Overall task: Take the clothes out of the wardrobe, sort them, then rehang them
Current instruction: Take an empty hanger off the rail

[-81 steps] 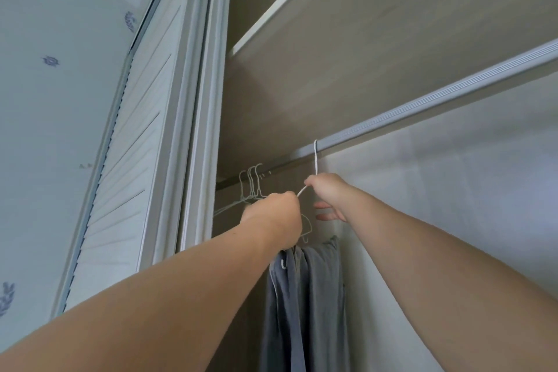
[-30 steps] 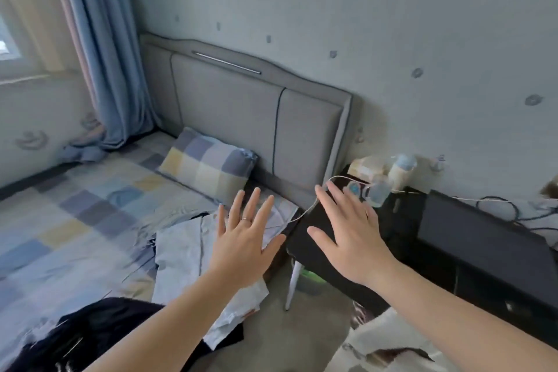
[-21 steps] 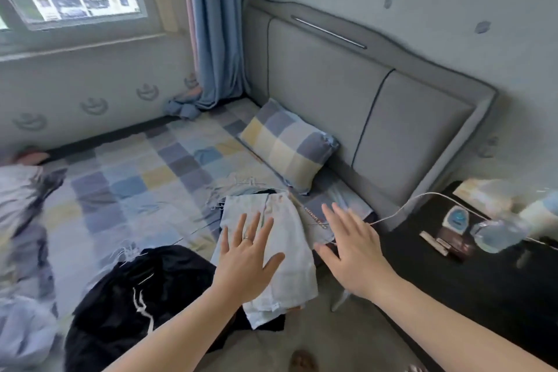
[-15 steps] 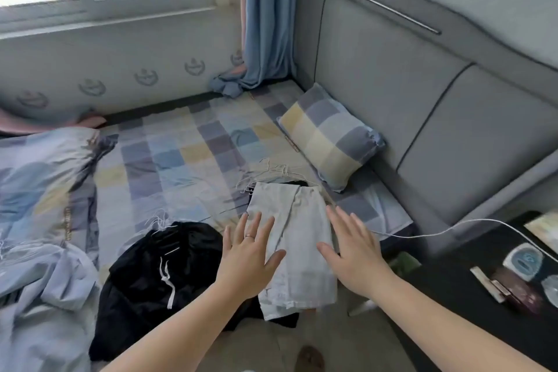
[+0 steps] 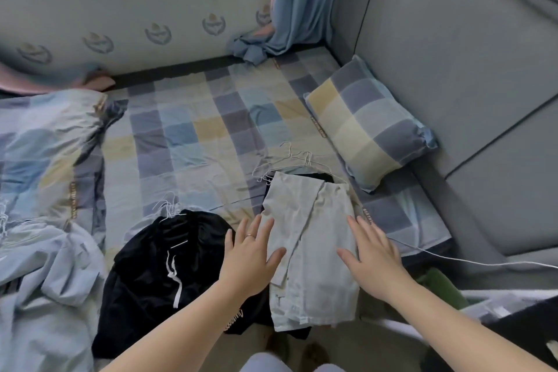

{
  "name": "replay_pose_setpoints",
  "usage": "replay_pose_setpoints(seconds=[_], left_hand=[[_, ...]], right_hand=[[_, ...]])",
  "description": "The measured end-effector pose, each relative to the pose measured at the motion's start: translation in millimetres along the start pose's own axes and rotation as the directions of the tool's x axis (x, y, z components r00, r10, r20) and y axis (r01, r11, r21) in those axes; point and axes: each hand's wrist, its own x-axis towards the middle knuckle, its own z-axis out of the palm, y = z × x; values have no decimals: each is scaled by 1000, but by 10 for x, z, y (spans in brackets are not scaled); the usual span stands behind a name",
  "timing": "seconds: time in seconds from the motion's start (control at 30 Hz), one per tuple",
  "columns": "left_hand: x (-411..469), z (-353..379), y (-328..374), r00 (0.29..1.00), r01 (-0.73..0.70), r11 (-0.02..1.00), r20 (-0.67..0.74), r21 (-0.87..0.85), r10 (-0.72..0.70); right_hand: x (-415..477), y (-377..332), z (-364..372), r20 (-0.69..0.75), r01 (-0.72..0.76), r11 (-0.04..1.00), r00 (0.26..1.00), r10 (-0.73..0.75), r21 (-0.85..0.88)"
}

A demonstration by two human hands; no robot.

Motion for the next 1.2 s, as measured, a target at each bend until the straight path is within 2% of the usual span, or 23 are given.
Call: replay_pose_setpoints(seconds=[0.23,0.53,0.67,0.83,1.03,1.13,1.2], left_hand=[[969,195,-292,996,9,999,92,-35,-6],[2179,1093,-460,978,73,996,202,-51,-61],[2834,1610,-581,971,146,986,203,-82,-127],[3707,2196,-792,959,243,962,182,-123,-219],[4551,2567,-948,900,431,837,104,-335,-422],[4939,2551,-1027,847,508,759,80,-407,-525],[5146,2512,-1071,836,528,732,109,-431,-538]], right_hand=[[922,15,289,21,-83,994,996,84,-64],[2379,447,928,124,-146,985,980,157,-97],[3246,790,1215,145,-185,978,969,198,-98],[4289,1228,1481,94,-228,972,968,233,-61],[5159,1702,1642,97,-302,952,947,306,-52],[5471,1766,1650,93,-328,938,943,319,114],[5598,1772,1634,59,-354,922,935,349,154]])
